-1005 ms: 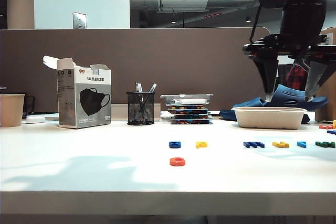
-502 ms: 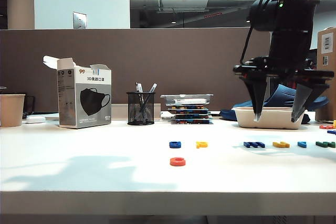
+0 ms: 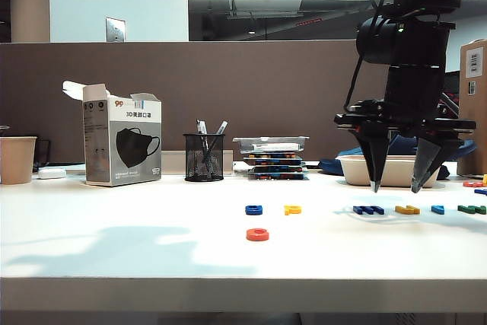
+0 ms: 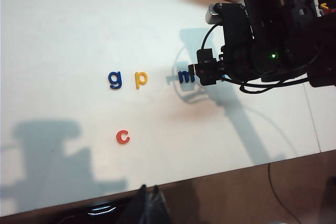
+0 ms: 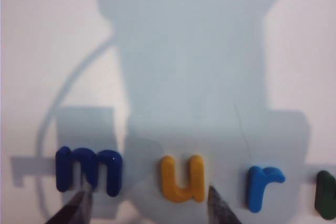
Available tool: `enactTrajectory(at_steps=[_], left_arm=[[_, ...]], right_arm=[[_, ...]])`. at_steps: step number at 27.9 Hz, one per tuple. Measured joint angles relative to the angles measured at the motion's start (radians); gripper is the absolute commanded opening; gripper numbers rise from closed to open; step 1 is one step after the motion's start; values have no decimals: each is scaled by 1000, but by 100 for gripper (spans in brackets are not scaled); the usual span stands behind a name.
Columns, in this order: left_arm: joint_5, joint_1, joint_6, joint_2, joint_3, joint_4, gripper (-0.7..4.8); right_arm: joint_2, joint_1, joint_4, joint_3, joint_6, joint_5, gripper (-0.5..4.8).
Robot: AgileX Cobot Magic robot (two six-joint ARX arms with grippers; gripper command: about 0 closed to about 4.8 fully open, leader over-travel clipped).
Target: Select the appropriate letters from the row of letter magnets placed on the table to arrange into the word "cup".
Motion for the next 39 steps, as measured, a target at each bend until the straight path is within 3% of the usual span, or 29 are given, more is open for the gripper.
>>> enactTrajectory(at_steps=[12, 15, 39], left_arm=[[0, 0, 0, 0, 0, 0, -5], [0, 0, 0, 0, 0, 0, -5], [0, 0, 0, 0, 0, 0, -5]], right_arm=[[4, -46, -34, 0, -18, -29, 291], [4, -42, -49, 0, -18, -29, 242], [54, -42, -26, 1, -22, -45, 242]])
